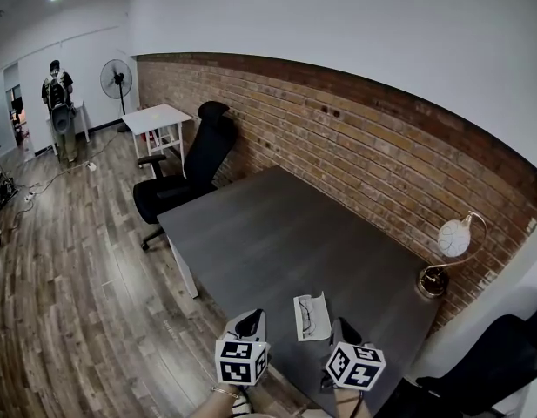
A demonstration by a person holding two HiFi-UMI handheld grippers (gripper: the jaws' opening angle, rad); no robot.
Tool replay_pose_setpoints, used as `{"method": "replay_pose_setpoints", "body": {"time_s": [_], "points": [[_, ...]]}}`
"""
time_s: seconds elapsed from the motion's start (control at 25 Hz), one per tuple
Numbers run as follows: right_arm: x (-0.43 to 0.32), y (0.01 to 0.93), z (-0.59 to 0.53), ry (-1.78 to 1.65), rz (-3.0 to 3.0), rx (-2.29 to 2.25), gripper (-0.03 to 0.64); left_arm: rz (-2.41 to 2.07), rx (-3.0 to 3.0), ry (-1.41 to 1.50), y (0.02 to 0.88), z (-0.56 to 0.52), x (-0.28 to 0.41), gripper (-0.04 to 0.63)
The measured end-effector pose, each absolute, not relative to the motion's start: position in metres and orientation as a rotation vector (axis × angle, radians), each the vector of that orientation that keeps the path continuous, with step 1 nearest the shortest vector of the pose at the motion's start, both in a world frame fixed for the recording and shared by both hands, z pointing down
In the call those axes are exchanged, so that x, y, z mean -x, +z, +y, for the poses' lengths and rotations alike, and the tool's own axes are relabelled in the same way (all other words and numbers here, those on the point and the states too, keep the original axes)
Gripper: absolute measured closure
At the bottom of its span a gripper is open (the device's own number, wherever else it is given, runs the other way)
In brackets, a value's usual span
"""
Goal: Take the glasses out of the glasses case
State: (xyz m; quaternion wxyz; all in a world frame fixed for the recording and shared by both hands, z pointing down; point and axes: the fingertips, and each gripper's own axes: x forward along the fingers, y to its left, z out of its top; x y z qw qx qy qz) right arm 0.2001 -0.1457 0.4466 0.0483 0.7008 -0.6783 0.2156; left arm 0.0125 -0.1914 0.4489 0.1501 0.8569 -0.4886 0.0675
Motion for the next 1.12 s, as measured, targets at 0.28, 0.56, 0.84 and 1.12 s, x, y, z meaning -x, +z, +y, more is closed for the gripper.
{"method": "replay_pose_setpoints", "body": {"time_s": [0.28, 0.56, 0.84, 1.12], "points": [[-0.192, 0.451, -0.189, 0.67, -2.017, -2.184, 0.584, -1.353, -2.496, 0.199, 0.449, -0.247, -0.005, 0.578], [-0.196, 0.474, -0.192, 0.699, -1.912, -2.183, 0.584, -1.278, -2.465, 0.217, 0.477, -0.269, -0.011, 0.578], [-0.207, 0.487, -0.203, 0.764, -1.887, -2.139, 0.584, -1.245, -2.417, 0.275, 0.496, -0.273, -0.027, 0.578], [-0.202, 0.502, -0.208, 0.827, -1.914, -2.041, 0.584, -1.228, -2.389, 0.329, 0.511, -0.269, -0.036, 0.578]]}}
